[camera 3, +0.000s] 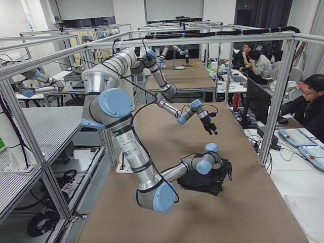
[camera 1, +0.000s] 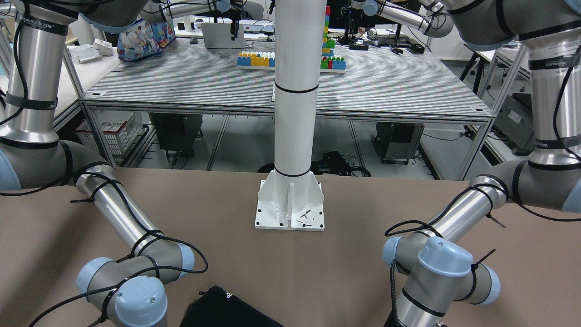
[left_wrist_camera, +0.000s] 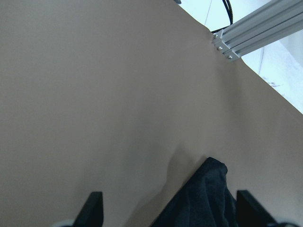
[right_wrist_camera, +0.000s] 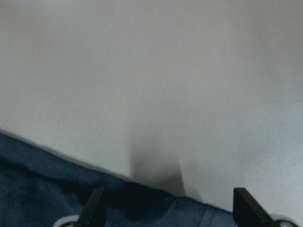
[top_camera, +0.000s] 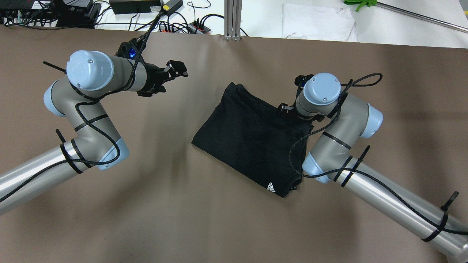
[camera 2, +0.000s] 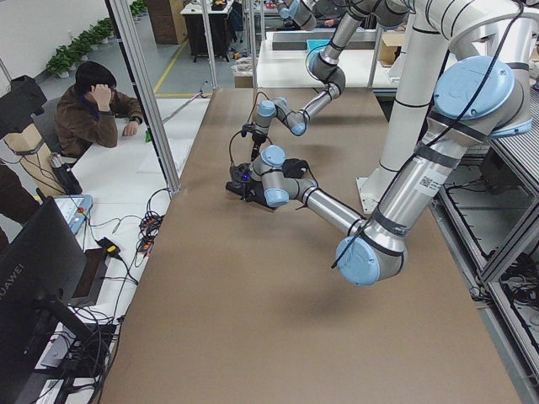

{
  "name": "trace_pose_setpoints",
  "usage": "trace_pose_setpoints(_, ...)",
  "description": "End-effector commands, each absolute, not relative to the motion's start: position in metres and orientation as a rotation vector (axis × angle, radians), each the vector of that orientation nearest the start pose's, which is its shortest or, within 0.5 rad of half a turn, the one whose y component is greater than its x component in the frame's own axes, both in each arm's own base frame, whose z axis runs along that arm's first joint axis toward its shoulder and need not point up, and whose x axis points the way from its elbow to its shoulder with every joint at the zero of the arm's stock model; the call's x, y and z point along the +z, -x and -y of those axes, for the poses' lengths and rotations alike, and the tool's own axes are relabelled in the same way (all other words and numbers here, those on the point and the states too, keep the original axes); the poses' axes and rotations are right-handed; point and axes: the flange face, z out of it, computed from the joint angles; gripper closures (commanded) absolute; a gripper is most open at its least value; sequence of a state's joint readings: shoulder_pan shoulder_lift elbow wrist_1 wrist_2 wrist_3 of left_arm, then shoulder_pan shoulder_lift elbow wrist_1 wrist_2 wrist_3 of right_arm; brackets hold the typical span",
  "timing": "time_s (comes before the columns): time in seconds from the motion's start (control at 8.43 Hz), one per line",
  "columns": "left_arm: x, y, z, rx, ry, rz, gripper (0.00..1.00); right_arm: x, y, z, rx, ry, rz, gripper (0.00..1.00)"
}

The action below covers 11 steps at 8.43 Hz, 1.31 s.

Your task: Fold clothes

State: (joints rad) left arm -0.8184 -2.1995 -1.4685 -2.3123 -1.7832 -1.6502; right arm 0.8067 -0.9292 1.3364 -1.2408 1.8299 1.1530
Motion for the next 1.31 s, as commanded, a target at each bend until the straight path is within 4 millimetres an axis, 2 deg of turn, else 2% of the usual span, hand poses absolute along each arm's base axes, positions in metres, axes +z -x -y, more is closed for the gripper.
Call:
trace_pose_setpoints(0.0, 0.24, -0.402, 0.597, -0.637, -0.293, -1.273, 0.0, 0.346, 0.395, 0.645, 0.255, -0.163, 0.807, 0.06)
trace_pose_setpoints(0.12, 0.236, -0.4, 0.597, -0.627, -0.3, -1.277, 0.0, 0.343, 0.371, 0.656, 0.256, -0.159, 0.829, 0.06)
trace_pose_setpoints(0.24, 0.238, -0.382, 0.607, -0.626, -0.317, -1.274, 0.0, 0.342, 0.339, 0.669, 0.212, -0.178, 0.847, 0.06)
trace_pose_setpoints(0.36, 0.25, -0.363, 0.617, -0.608, -0.334, -1.25, 0.0, 0.362, 0.299, 0.679, 0.143, -0.224, 0.821, 0.06)
trace_pose_setpoints(0.47, 0.293, -0.342, 0.62, -0.559, -0.377, -1.177, 0.0, 0.401, 0.258, 0.684, 0.015, -0.282, 0.76, 0.06)
trace_pose_setpoints(0.59, 0.327, -0.315, 0.625, -0.488, -0.445, -1.096, 0.0, 0.427, 0.221, 0.689, -0.061, -0.32, 0.708, 0.06)
trace_pose_setpoints(0.71, 0.37, -0.276, 0.626, -0.416, -0.491, -1.009, 0.0, 0.455, 0.17, 0.692, -0.064, -0.328, 0.673, 0.06)
trace_pose_setpoints(0.95, 0.445, -0.159, 0.624, -0.299, -0.523, -0.897, 0.0, 0.517, 0.1, 0.68, -0.152, -0.334, 0.572, 0.06)
trace_pose_setpoints(1.07, 0.483, -0.1, 0.615, -0.263, -0.551, -0.814, 0.0, 0.546, 0.062, 0.671, -0.189, -0.345, 0.499, 0.06)
trace_pose_setpoints(1.19, 0.503, -0.044, 0.616, -0.255, -0.547, -0.72, 0.0, 0.569, 0.043, 0.663, -0.193, -0.338, 0.425, 0.06)
